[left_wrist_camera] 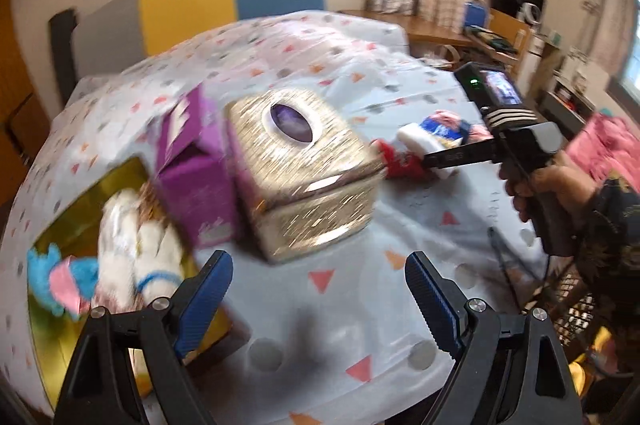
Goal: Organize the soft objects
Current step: 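Reach the left tool to the red Christmas sock and grasp it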
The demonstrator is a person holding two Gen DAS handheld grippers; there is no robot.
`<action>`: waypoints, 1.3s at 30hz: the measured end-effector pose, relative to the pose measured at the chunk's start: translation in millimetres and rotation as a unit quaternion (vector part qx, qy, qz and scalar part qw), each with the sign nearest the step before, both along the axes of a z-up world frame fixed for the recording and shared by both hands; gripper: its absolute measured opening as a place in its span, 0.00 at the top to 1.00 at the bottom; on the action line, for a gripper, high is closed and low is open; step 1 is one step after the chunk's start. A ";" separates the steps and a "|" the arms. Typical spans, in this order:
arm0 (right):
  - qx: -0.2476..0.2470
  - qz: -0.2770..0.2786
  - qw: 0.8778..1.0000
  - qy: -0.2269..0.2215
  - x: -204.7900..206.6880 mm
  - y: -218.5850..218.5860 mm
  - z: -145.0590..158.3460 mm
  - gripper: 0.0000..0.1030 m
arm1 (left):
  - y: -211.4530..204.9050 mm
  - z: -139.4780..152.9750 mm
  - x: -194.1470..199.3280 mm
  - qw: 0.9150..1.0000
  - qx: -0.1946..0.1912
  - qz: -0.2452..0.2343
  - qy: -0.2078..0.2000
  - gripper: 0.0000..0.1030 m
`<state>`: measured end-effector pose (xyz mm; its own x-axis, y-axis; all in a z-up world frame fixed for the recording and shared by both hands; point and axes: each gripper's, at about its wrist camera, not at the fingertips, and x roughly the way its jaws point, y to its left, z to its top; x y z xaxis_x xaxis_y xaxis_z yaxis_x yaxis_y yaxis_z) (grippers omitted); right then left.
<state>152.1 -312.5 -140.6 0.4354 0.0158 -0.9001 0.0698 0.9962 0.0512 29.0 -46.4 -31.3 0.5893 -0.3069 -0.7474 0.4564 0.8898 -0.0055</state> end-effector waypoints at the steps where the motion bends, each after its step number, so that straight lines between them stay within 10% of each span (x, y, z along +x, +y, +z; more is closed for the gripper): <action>1: 0.007 -0.009 1.000 -0.004 -1.6 -4.3 3.0 0.58 | -6.0 4.8 2.5 1.000 -0.002 -0.014 -0.001 0.14; 11: 0.164 -0.111 0.980 0.008 -6.7 -57.7 1.5 0.52 | -98.3 28.4 45.2 0.980 0.109 -0.166 -0.026 0.11; 30: 0.321 -0.208 0.922 -0.052 -25.6 -110.3 11.4 0.45 | -240.6 -85.8 124.0 0.874 0.354 -0.333 0.034 0.04; 36: 0.337 -0.227 0.912 -0.059 -29.4 -121.1 9.8 0.45 | -252.8 -114.1 139.8 0.868 0.366 -0.331 0.061 0.08; 39: 0.339 -0.239 0.908 -0.061 -32.1 -126.0 8.6 0.45 | -252.7 -119.0 147.9 0.871 0.358 -0.324 0.094 0.28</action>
